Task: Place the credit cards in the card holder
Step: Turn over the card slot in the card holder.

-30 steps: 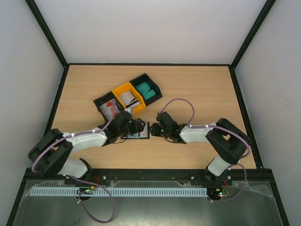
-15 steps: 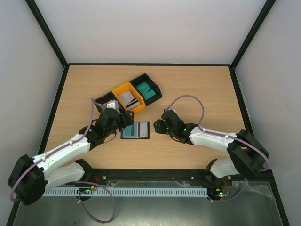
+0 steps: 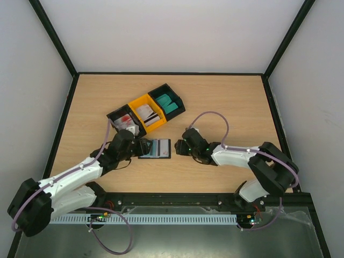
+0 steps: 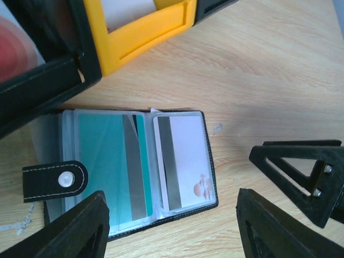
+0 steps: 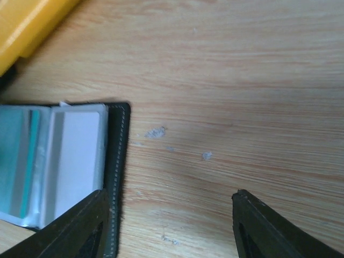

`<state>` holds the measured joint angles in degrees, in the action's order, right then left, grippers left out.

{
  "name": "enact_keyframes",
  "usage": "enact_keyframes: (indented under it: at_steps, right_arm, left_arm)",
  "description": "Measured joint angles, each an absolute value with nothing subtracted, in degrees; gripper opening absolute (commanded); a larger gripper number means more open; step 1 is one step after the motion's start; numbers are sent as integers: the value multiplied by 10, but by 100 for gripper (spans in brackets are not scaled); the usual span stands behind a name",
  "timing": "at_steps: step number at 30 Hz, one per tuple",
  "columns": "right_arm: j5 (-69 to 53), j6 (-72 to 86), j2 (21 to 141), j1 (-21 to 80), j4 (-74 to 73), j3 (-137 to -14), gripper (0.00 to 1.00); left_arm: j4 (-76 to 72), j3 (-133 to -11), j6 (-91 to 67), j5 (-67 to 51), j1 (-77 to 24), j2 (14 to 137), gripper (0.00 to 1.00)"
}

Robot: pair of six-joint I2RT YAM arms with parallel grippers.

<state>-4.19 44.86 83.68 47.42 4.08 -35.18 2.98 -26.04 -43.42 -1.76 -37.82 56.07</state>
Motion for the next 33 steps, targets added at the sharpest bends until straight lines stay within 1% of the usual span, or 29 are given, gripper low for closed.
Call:
enact_keyframes:
  at_steps: [3,10,15,20,22,33]
  right_arm:
    - [-53,452,872,478,54,-354,57]
    - [-78,452,923,488,90,-382,54]
    - [-90,451,931,492,108,-382,50]
    - [-102,447,937,492,117,-383,45]
    - [-110,444,940,492,120,-383,44]
    - [-157,441,952,492,145,-383,41]
  left_arm:
    - [26,-261,-439,-22,-378,593,62]
    - [29,-261,-455,-14,-378,670,63]
    - [29,-264,-462,-10,-378,692,63]
    - [27,-277,-467,-6,-378,721,58]
    - [26,-282,-469,-2,-378,730,55]
    - [10,-283,-484,8,-378,758,52]
